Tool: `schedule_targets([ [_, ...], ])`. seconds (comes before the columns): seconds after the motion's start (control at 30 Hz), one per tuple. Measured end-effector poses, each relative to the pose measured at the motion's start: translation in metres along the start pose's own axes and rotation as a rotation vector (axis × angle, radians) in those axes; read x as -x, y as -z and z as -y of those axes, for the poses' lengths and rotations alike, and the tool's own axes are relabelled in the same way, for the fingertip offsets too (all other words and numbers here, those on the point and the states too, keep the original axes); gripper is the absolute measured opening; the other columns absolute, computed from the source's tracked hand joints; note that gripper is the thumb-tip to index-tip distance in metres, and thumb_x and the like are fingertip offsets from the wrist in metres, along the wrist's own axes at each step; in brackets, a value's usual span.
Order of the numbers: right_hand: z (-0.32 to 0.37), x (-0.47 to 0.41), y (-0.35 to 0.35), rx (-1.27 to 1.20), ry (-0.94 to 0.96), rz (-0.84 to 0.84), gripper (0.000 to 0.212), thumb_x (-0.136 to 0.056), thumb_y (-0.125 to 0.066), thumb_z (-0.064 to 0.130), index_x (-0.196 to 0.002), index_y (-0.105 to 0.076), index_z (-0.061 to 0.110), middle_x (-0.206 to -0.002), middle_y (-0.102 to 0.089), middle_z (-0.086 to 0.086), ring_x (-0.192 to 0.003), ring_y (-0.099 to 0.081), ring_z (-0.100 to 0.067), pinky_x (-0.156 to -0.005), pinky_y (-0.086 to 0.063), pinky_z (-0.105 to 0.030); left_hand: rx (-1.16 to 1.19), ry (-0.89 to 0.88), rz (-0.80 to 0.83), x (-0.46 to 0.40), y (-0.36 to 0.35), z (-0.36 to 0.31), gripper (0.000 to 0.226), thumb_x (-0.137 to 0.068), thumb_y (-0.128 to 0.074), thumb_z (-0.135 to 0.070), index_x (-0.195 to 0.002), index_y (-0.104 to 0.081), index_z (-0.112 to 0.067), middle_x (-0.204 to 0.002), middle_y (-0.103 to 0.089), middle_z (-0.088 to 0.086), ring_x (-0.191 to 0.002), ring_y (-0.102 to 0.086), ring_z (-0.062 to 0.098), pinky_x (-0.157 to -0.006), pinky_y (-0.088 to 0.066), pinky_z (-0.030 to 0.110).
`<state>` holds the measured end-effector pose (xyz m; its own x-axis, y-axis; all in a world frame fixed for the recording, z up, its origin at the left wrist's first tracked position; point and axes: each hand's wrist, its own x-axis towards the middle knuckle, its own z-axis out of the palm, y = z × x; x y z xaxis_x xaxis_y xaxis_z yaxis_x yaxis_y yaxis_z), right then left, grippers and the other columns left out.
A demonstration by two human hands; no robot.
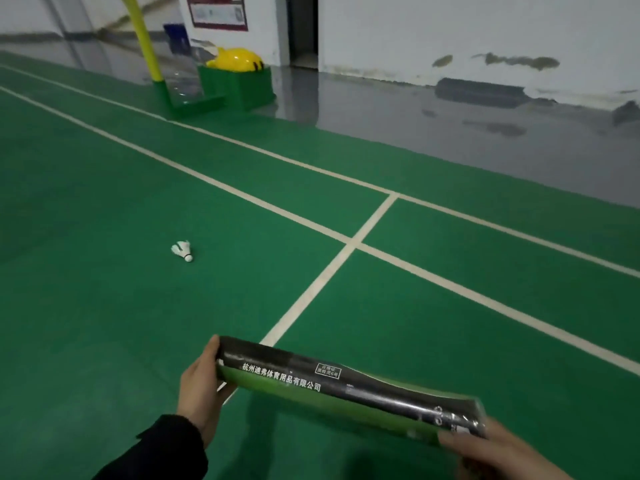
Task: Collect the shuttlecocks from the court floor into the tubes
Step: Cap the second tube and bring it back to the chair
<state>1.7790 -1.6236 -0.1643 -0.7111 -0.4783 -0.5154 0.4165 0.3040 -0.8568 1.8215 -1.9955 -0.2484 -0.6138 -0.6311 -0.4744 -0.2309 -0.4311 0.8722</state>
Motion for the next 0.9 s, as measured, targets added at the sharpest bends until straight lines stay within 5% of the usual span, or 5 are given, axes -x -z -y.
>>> schedule_targets([
  [0.13, 0.082, -0.069, -0.019, -0.117, 0.128, -0.132, 0.049, -0.07, -0.076, 0.025, -0.114, -0.067, 0.005, -0.061, -0.064, -0.008, -0.042, -0.052, -0.022, -0.039, -0.044, -0.026, 0.093, 0.038, -0.004, -0.033, 0.023, -0.02, 0.04, -0.104, -0.057, -0.042, -0.111, -0.071, -0.005, -0.099, -0.079, 0.012, -0.098, -0.072, 0.028, -0.093, -0.056, 0.043],
  [0.4, 0.183, -0.163, -0.068, -0.06, 0.086, -0.015, 0.036, -0.079, -0.067, 0.018, -0.111, -0.066, 0.002, -0.068, -0.062, -0.008, -0.047, -0.05, -0.02, -0.039, -0.04, -0.024, 0.499, 0.225, -0.008, -0.058, 0.083, -0.05, 0.056, -0.1, -0.056, -0.048, -0.12, -0.065, 0.003, -0.087, -0.071, 0.021, -0.069, -0.067, 0.031, -0.07, -0.056, 0.041],
  [0.7, 0.175, -0.377, -0.172, -0.047, -0.024, 0.103, 0.007, -0.092, -0.065, 0.017, -0.097, -0.061, 0.014, -0.074, -0.057, -0.003, -0.048, -0.049, -0.01, -0.043, -0.044, -0.023, 0.4, -0.023, -0.431, -0.108, 0.149, -0.024, 0.057, -0.089, -0.076, -0.025, -0.142, -0.059, -0.018, -0.139, -0.061, 0.009, -0.101, -0.063, 0.015, -0.078, -0.055, 0.032],
  [0.8, 0.161, -0.45, -0.214, -0.061, -0.085, 0.167, 0.001, -0.098, -0.06, 0.017, -0.098, -0.061, 0.016, -0.075, -0.06, 0.0, -0.053, -0.051, -0.009, -0.053, -0.043, -0.025, 0.626, 0.013, -0.631, -0.143, 0.164, -0.014, 0.041, -0.101, -0.063, -0.017, -0.141, -0.057, -0.009, -0.136, -0.06, 0.016, -0.102, -0.064, 0.019, -0.069, -0.061, 0.023],
  [0.9, 0.148, -0.517, -0.246, -0.053, -0.158, 0.235, 0.006, -0.099, -0.059, 0.018, -0.093, -0.06, 0.016, -0.073, -0.062, 0.002, -0.057, -0.053, -0.01, -0.057, -0.043, -0.026, 0.833, -0.08, -0.583, -0.176, 0.168, -0.014, 0.054, -0.089, -0.077, 0.001, -0.138, -0.058, 0.006, -0.133, -0.059, 0.028, -0.111, -0.069, 0.032, -0.09, -0.053, 0.024],
])
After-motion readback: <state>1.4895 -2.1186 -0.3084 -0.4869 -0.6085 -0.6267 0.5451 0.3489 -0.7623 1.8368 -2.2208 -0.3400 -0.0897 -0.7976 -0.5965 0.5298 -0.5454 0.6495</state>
